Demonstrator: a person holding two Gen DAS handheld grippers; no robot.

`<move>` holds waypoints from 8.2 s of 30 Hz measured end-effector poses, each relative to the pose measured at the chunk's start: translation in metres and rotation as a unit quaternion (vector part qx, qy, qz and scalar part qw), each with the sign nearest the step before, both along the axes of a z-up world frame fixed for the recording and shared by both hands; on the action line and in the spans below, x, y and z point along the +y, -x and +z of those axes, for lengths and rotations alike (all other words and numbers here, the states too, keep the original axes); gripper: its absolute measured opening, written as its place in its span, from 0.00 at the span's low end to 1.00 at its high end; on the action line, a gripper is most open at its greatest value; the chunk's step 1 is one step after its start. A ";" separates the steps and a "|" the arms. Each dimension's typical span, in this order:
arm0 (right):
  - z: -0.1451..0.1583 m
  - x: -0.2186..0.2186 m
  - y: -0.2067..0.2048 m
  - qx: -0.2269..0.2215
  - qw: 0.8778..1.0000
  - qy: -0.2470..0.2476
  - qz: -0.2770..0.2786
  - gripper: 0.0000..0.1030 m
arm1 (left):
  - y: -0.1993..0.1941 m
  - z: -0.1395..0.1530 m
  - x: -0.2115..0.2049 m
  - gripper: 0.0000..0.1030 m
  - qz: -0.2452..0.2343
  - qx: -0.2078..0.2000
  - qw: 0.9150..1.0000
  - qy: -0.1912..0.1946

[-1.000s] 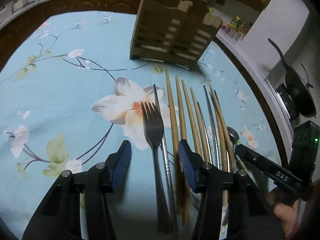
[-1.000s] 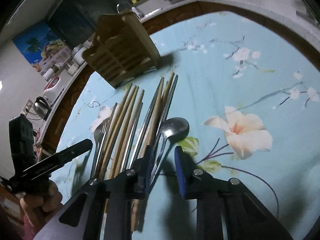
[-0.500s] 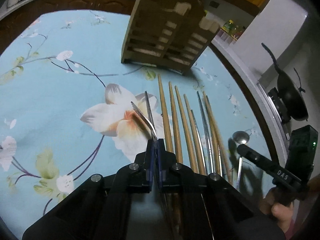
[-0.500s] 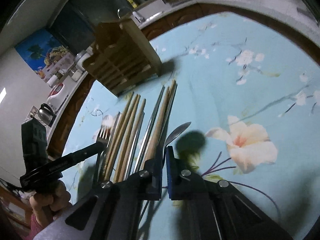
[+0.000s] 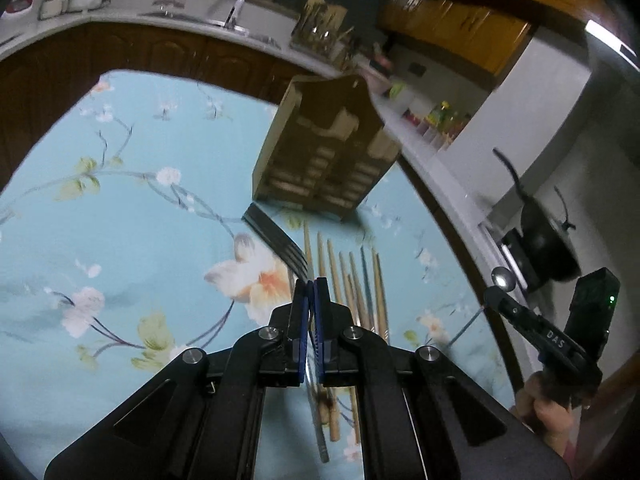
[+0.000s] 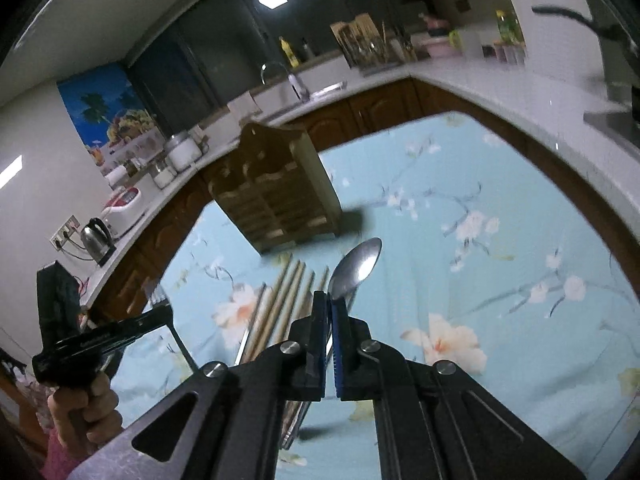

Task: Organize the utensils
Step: 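Carry fork and spoon into the wooden holder with both tools and release, then withdraw both tools from the holder back over the chopsticks, then grasp a metal chopstick with the left tool while the right tool grasps another, then lower both metal chopsticks into the wooden holder and open both tools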

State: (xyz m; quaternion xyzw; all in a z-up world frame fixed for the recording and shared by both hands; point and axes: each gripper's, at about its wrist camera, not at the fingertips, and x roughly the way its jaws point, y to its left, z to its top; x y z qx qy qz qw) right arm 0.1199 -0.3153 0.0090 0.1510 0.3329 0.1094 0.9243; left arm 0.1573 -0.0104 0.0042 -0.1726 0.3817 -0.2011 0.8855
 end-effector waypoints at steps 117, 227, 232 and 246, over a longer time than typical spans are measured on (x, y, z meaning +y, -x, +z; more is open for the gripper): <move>-0.030 0.010 0.003 -0.026 0.999 0.019 -0.016 0.88 | 0.018 -0.028 0.020 0.93 0.117 -0.009 0.990 -0.078; 0.109 0.034 -0.051 -0.130 0.990 0.018 0.050 0.04 | -0.008 0.127 -0.002 0.03 0.008 -0.140 0.989 -0.056; 0.129 0.032 -0.075 -0.157 0.987 0.017 0.037 0.04 | -0.029 0.155 -0.002 0.03 0.022 -0.175 0.982 -0.059; 0.159 0.027 -0.168 -0.213 0.977 0.000 -0.019 0.04 | -0.126 0.193 0.002 0.03 0.091 -0.243 0.965 -0.042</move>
